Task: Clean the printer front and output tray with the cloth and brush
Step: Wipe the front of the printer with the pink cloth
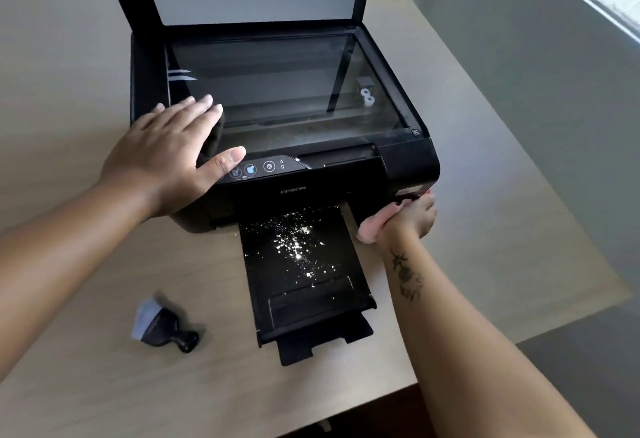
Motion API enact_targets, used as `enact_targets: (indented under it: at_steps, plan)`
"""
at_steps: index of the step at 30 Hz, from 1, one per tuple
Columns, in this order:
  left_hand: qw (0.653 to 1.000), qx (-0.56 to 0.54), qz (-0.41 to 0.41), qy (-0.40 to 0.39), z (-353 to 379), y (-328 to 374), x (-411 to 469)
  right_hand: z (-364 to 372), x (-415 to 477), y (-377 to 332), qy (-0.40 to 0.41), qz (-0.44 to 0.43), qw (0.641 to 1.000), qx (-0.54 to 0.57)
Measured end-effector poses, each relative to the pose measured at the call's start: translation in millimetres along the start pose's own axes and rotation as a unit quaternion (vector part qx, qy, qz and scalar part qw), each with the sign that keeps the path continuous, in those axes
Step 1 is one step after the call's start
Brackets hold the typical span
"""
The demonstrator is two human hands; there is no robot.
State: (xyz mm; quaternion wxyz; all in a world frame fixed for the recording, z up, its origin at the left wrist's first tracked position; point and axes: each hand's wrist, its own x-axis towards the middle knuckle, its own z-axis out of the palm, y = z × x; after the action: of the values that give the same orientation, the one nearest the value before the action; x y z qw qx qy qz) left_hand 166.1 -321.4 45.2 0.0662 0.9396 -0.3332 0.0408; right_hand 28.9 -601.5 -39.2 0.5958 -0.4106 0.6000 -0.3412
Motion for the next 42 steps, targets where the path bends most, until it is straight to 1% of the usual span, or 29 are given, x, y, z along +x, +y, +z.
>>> enact_targets:
  at_steps: [3,4,5,7,8,9,12,13,14,15,16,18,19,21,23,24,26,27,28,30,31,32,33,34,35,36,38,40,42]
  plan:
    - [1.000,-0.002,-0.002,-0.005,-0.4,-1.8,-1.6,-17.7,14.3,0.1,-0.027,-0.109,0.988,-0.107]
    - [1.000,-0.002,-0.004,-0.004,-0.1,-2.0,-2.4,-25.8,17.8,-1.1,-0.039,-0.156,0.977,-0.141]
    - [1.000,-0.004,-0.005,-0.004,-0.2,-2.4,-2.4,-35.1,21.1,-1.4,-0.050,-0.218,0.957,-0.183]
    - [1.000,-0.008,-0.004,-0.007,-0.7,-2.0,-1.6,-53.9,27.7,0.9,-0.077,-0.333,0.894,-0.289]
    - [1.000,-0.009,-0.004,-0.009,-1.5,-1.2,-1.4,-62.9,28.8,1.6,-0.096,-0.372,0.858,-0.341]
    - [1.000,-0.009,-0.005,-0.009,-2.0,-1.1,-1.6,-69.0,31.0,4.1,-0.123,-0.390,0.820,-0.401]
    - [1.000,-0.009,-0.005,-0.010,-2.5,-1.7,-1.8,-81.8,36.8,12.4,-0.231,-0.372,0.666,-0.604]
    - [1.000,-0.010,-0.005,-0.011,-2.5,-1.2,-1.8,-87.6,38.2,14.6,-0.258,-0.357,0.635,-0.634]
    - [1.000,-0.010,-0.004,-0.012,-2.8,-0.8,-1.8,-93.6,38.1,15.8,-0.270,-0.356,0.620,-0.645]
    - [1.000,-0.008,-0.005,-0.013,-3.0,-0.7,-2.0,-101.0,39.2,17.9,-0.278,-0.372,0.611,-0.641]
    - [1.000,-0.006,-0.006,-0.013,-3.2,-0.6,-2.4,-109.1,38.8,19.3,-0.289,-0.397,0.591,-0.640]
    - [1.000,-0.003,-0.006,-0.013,-3.5,-0.2,-2.9,-124.2,41.2,27.6,-0.310,-0.453,0.522,-0.653]
    - [1.000,-0.003,-0.005,-0.013,-3.8,0.2,-2.6,-128.5,44.2,31.8,-0.316,-0.474,0.505,-0.648]
    - [1.000,-0.006,-0.003,-0.014,-4.7,0.9,-2.3,-132.4,46.5,36.4,-0.307,-0.512,0.529,-0.603]
    - [1.000,-0.008,-0.004,-0.011,-4.9,1.8,-1.9,-127.0,40.2,36.4,-0.296,-0.607,0.520,-0.523]
    - [1.000,-0.009,-0.005,-0.008,-4.7,2.2,-1.9,-121.7,32.7,32.2,-0.298,-0.662,0.502,-0.471]
    - [1.000,-0.011,-0.005,-0.005,-4.6,2.4,-1.5,-105.3,17.4,14.7,-0.282,-0.777,0.425,-0.369]
    - [1.000,-0.012,-0.005,-0.004,-4.7,2.0,-1.6,-94.6,14.7,4.7,-0.279,-0.813,0.386,-0.335]
    - [1.000,-0.013,-0.003,-0.004,-5.2,1.9,-1.5,-82.0,18.8,-4.8,-0.275,-0.835,0.342,-0.331]
    - [1.000,-0.013,-0.002,-0.002,-4.8,2.4,-2.0,-62.7,30.9,-12.0,-0.247,-0.848,0.235,-0.405]
    - [1.000,-0.014,-0.003,0.000,-4.5,2.2,-1.8,-56.9,40.3,-8.6,-0.229,-0.843,0.171,-0.456]
    - [1.000,-0.016,-0.004,0.001,-4.2,1.9,-1.7,-53.6,48.3,-5.8,-0.212,-0.834,0.124,-0.494]
    - [1.000,-0.018,-0.005,0.002,-4.4,2.0,-1.4,-56.5,53.6,-1.8,-0.204,-0.815,0.089,-0.534]
    - [1.000,-0.018,-0.005,0.003,-4.5,2.3,-1.2,-64.1,57.2,1.5,-0.218,-0.787,0.063,-0.573]
    - [1.000,-0.019,-0.005,0.005,-4.5,2.5,-1.0,-71.3,56.4,2.8,-0.268,-0.757,0.065,-0.592]
    - [1.000,-0.019,-0.007,0.008,-3.9,2.2,-1.5,-73.2,50.7,4.8,-0.290,-0.744,0.071,-0.598]
    - [1.000,-0.017,-0.007,0.007,-1.0,1.8,-0.4,-80.9,40.6,-0.4,-0.321,-0.757,0.110,-0.559]
    - [1.000,-0.019,-0.006,0.000,0.8,1.5,0.9,-92.4,31.8,-13.4,-0.358,-0.756,0.179,-0.518]
    - [0.999,-0.033,-0.005,0.019,-1.4,4.6,-2.7,-97.2,14.7,-29.2,-0.377,-0.748,0.241,-0.491]
